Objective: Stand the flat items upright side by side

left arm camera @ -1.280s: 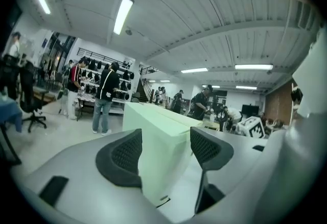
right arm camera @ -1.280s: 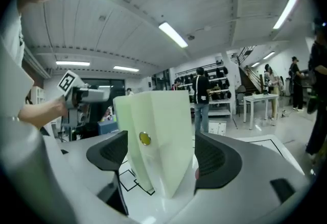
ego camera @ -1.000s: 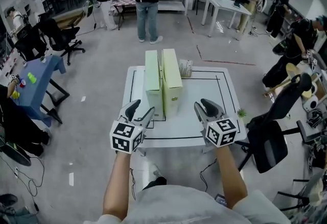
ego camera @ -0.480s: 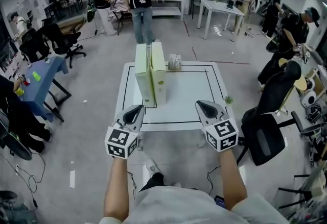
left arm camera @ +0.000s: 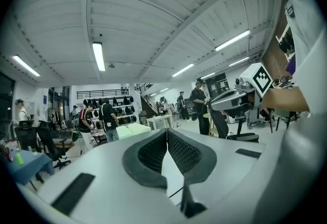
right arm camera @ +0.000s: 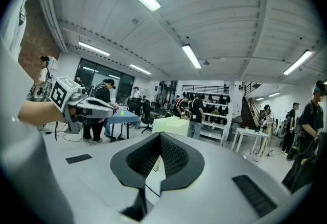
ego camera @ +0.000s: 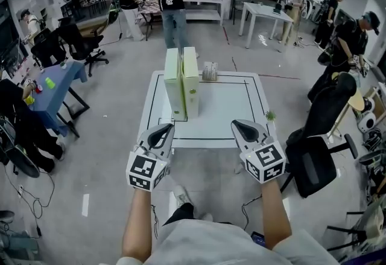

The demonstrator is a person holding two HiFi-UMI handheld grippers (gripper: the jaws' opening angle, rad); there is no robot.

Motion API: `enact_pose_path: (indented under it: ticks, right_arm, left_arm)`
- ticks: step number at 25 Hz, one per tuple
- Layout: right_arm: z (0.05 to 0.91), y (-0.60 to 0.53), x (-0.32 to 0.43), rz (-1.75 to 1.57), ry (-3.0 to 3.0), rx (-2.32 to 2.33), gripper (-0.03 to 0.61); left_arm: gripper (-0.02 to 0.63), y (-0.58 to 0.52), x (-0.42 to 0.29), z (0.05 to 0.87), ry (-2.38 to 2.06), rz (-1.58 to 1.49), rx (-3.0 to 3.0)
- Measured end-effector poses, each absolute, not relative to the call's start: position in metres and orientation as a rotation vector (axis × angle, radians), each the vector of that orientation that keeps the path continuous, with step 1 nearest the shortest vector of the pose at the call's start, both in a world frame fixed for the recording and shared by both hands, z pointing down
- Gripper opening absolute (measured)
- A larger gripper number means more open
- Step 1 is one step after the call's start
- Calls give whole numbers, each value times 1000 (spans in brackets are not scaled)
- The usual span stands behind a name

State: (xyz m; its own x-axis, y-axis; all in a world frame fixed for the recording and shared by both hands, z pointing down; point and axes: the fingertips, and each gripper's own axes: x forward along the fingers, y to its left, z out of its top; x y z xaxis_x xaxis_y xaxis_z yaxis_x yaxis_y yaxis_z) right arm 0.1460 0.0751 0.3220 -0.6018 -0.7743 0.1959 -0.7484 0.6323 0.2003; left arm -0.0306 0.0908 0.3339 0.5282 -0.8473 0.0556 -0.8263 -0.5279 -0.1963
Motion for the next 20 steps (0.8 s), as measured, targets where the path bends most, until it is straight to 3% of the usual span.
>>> enact_pose_path:
  ticks: [20]
  right_arm:
    - [330,66,132,-127,-2603,1205,28]
  left_arm:
    - [23,89,-28,336,1372,-245,-2611]
